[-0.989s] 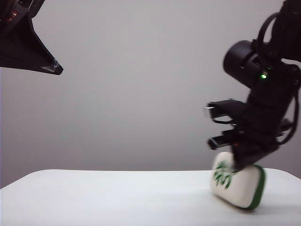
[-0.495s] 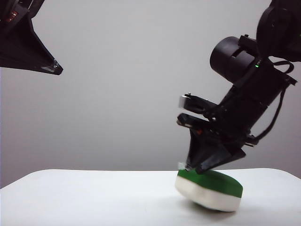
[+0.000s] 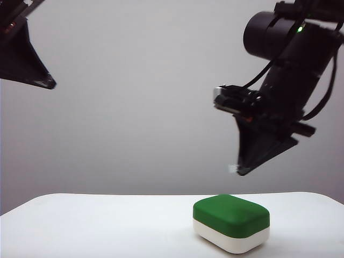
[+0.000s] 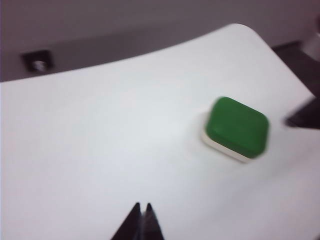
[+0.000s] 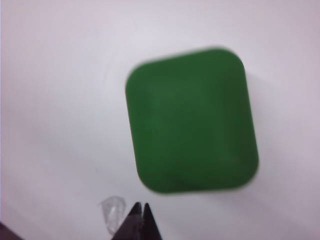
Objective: Pick up the foam mahjong on the table and turn it over.
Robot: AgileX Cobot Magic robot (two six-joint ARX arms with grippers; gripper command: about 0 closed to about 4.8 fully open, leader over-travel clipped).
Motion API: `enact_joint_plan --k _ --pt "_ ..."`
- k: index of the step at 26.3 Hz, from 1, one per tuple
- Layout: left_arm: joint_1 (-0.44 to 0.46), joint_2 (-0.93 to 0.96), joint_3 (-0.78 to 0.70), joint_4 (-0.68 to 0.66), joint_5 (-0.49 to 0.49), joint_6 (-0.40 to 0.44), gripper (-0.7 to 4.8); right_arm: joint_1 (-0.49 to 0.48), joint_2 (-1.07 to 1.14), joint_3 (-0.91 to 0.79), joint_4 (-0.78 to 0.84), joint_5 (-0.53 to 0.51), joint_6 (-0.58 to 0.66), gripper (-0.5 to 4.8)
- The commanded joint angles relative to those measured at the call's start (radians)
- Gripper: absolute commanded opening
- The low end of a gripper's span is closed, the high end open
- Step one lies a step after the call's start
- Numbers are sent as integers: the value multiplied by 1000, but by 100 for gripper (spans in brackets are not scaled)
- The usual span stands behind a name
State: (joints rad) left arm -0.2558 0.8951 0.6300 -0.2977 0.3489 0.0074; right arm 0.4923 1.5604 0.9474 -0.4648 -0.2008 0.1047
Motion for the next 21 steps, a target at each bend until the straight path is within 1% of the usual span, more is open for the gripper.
enact_joint_plan --k 1,5,6,11,14,15,16,17,21 --pt "2 -53 3 -43 -115 1 -5 1 -34 -10 -66 28 -21 -5" --pt "2 -153 1 -110 -240 34 -5 0 -109 -68 -36 26 -25 -5" --pt "2 -207 -5 -128 -285 48 -5 -3 -171 -109 -8 27 5 -5" --pt "2 -352 -73 -89 -397 45 -5 -7 -353 -232 119 28 77 -5" --pt "2 -425 -129 -67 -429 27 -5 -7 -470 -302 184 56 114 -5" --pt "2 -472 -162 -57 -444 -12 -5 -7 -547 -340 204 109 114 -5" --pt "2 -511 -192 -43 -443 -33 -5 -7 -617 -367 205 174 113 -5" --pt "2 -533 -211 -29 -443 -45 -5 -7 -658 -383 208 200 113 -5" --pt "2 -609 -277 28 -443 -50 -5 -23 -805 -454 245 221 113 -5"
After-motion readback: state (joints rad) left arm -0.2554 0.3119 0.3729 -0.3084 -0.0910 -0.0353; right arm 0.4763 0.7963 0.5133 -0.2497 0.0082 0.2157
